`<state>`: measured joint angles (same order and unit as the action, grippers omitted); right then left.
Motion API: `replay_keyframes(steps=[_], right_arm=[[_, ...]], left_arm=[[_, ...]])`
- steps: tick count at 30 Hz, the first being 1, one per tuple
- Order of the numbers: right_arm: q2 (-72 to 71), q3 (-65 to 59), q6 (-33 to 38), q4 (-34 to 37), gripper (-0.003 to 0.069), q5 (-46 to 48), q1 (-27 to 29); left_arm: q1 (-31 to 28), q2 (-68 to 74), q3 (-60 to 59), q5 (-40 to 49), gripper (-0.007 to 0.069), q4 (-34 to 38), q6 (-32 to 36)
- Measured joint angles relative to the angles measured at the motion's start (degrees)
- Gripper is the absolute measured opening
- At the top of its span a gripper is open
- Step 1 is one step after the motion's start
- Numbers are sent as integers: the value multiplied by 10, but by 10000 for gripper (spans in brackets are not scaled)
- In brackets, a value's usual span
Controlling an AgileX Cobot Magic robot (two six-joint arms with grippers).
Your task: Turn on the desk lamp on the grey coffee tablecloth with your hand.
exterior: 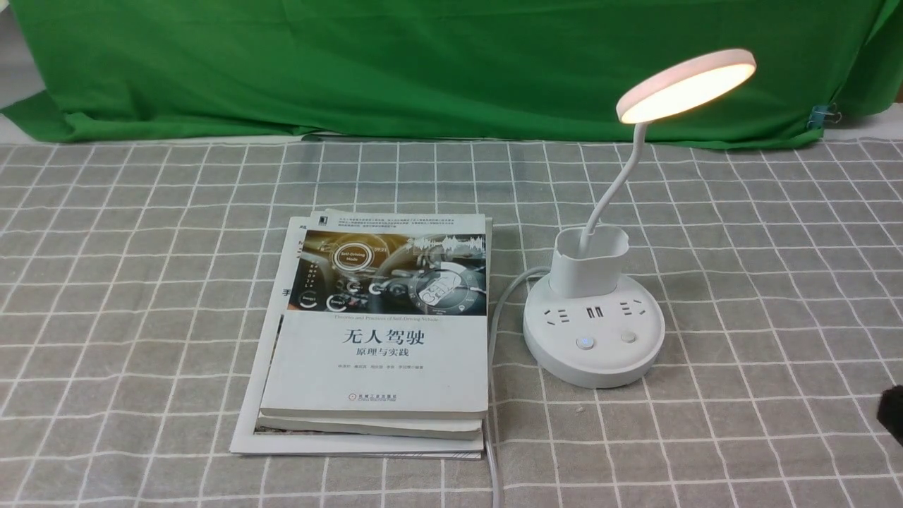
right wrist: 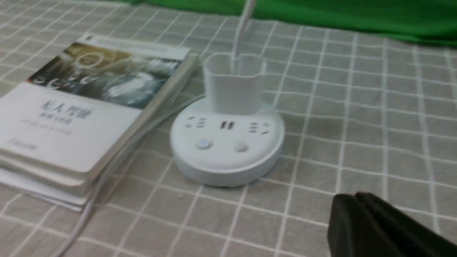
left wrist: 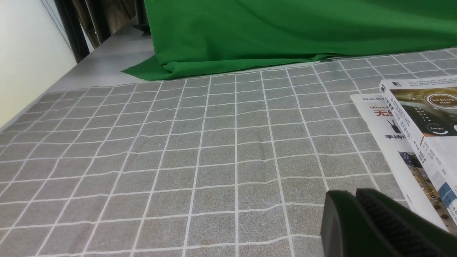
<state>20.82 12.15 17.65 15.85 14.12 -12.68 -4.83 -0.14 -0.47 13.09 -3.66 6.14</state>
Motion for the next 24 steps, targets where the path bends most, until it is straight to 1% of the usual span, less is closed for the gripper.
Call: replay_keyframes(steps=[1, 2, 4, 5, 9, 24], right_arm=[[-6, -5, 0, -1, 27, -1, 2], [-51, -35, 1, -6, 27, -11, 19], [-93, -61, 2, -12, 27, -14, 32], [-141, -90, 3, -25, 27, -19, 45], [-202, -124, 3, -42, 27, -19, 54], [-207, -125, -1, -48, 38, -2, 56]], left_arm=[[0, 0, 0, 0, 19, 0, 0], [0, 0, 0, 0, 19, 0, 0], [0, 0, 0, 0, 19, 0, 0], [0, 0, 0, 0, 19, 0, 0], [0, 0, 0, 0, 19, 0, 0], [0, 0, 0, 0, 19, 0, 0]])
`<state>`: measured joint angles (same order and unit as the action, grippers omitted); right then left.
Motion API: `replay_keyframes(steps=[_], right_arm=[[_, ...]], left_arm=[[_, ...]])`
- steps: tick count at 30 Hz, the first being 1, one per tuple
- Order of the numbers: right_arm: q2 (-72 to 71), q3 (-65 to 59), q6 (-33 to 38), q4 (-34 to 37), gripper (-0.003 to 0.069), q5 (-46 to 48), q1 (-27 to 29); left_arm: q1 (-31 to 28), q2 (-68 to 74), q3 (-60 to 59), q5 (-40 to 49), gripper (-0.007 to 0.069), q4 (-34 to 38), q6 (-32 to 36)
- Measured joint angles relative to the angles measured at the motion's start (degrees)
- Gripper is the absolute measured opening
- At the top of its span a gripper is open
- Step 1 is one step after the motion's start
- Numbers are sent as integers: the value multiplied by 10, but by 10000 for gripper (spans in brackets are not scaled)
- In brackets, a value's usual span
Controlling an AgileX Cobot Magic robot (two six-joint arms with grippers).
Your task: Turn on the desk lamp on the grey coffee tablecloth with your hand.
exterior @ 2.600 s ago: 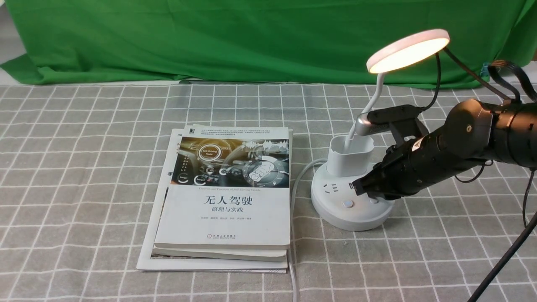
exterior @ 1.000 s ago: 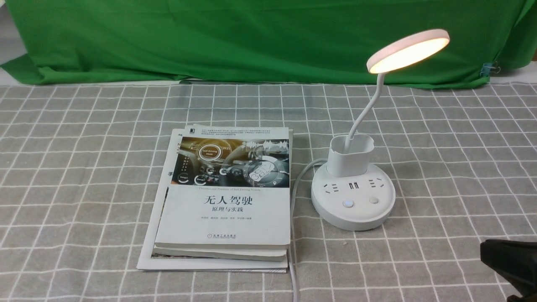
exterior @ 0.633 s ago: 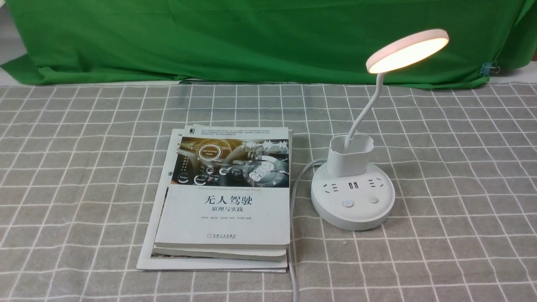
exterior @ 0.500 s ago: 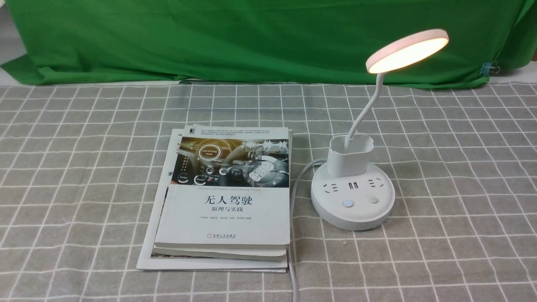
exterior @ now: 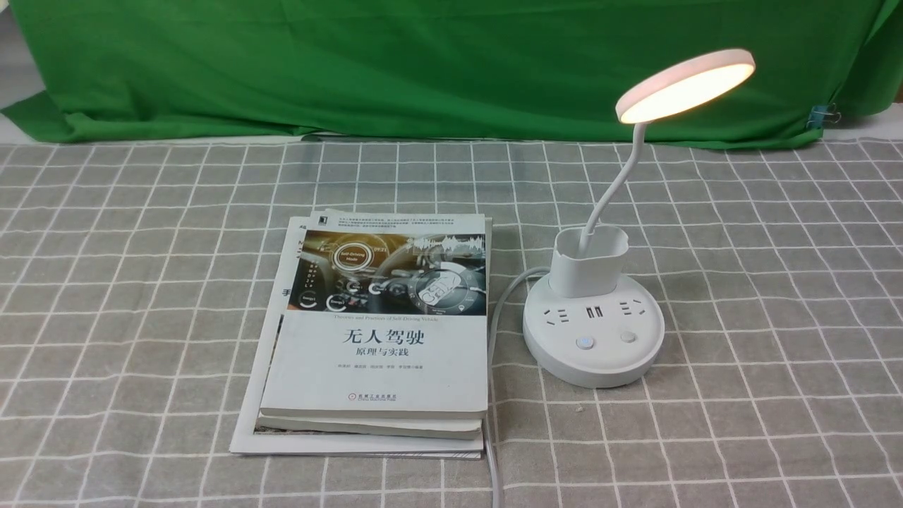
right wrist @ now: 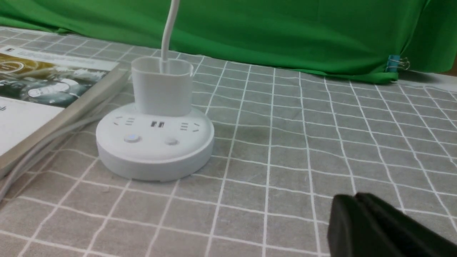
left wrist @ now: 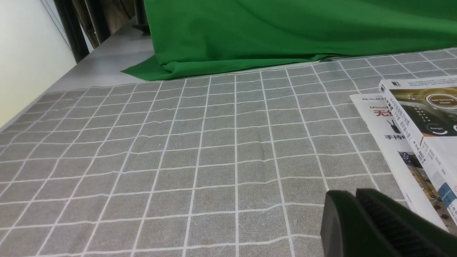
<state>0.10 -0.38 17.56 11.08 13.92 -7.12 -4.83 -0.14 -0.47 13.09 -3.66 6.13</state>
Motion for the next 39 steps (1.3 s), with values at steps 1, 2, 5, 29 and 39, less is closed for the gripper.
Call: replay_keyframes(steps=[1, 2, 5, 29, 39], right_arm=[[0, 0, 0, 0, 39, 0, 0], [0, 0, 0, 0, 45, 1, 0], [0, 0, 0, 0, 53, 1, 0], [0, 0, 0, 0, 99, 1, 0], [0, 0, 0, 0, 118, 1, 0]], left_arm=[[0, 0, 0, 0, 19, 0, 0], [0, 0, 0, 0, 19, 0, 0], [0, 0, 0, 0, 19, 0, 0], [0, 0, 0, 0, 19, 0, 1], [0, 0, 0, 0, 19, 0, 0]])
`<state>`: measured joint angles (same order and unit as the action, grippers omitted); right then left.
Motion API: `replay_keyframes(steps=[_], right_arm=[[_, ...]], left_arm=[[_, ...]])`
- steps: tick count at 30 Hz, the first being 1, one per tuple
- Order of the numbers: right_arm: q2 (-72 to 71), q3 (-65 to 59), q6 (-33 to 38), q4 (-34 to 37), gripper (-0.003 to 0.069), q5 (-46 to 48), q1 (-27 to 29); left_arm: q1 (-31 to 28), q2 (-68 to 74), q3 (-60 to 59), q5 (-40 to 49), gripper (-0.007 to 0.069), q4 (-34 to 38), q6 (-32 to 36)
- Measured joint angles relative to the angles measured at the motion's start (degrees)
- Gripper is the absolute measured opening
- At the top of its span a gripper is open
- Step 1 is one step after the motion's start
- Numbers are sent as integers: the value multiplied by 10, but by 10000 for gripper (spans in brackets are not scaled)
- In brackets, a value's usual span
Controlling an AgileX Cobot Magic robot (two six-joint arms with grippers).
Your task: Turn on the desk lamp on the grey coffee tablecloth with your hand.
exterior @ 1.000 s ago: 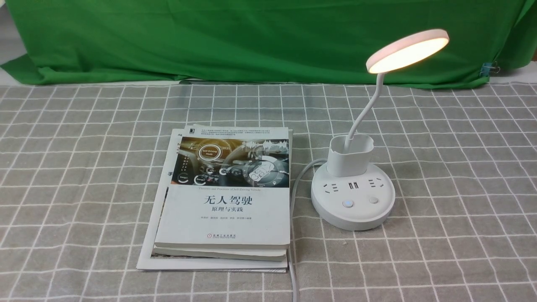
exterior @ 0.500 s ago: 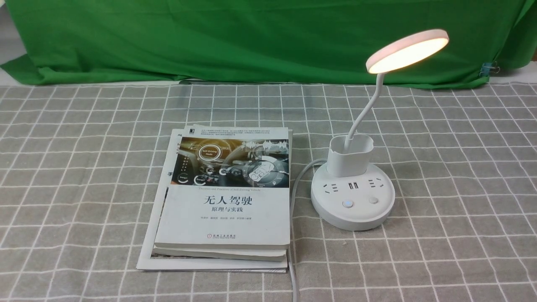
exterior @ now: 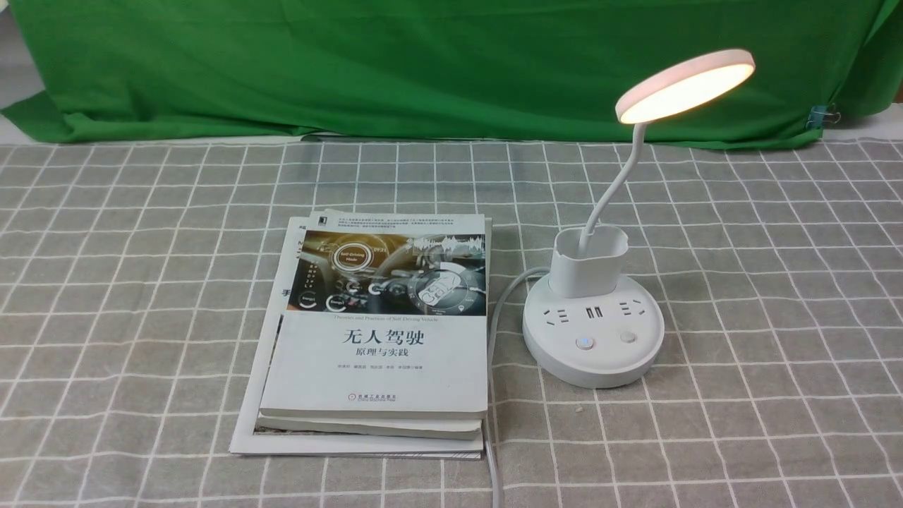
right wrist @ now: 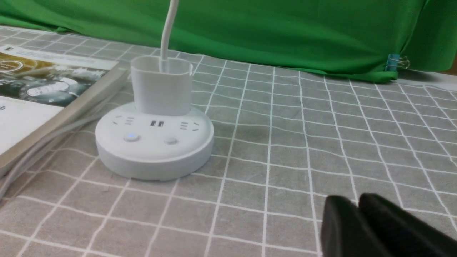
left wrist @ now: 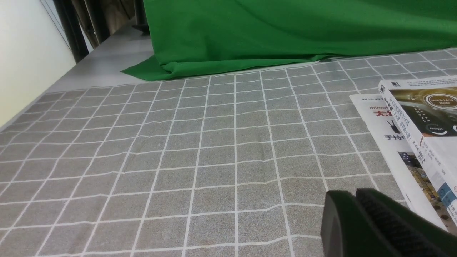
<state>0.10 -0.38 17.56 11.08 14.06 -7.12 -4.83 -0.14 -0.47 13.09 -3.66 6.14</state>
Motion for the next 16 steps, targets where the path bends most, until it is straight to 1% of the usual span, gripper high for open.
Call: replay_keyframes(steps=[7, 16], right_arm=[[0, 0, 0, 0, 125, 0, 0], [0, 0, 0, 0, 150, 0, 0]], left_arm=[[0, 0, 0, 0, 19, 0, 0], [0, 0, 0, 0, 19, 0, 0]])
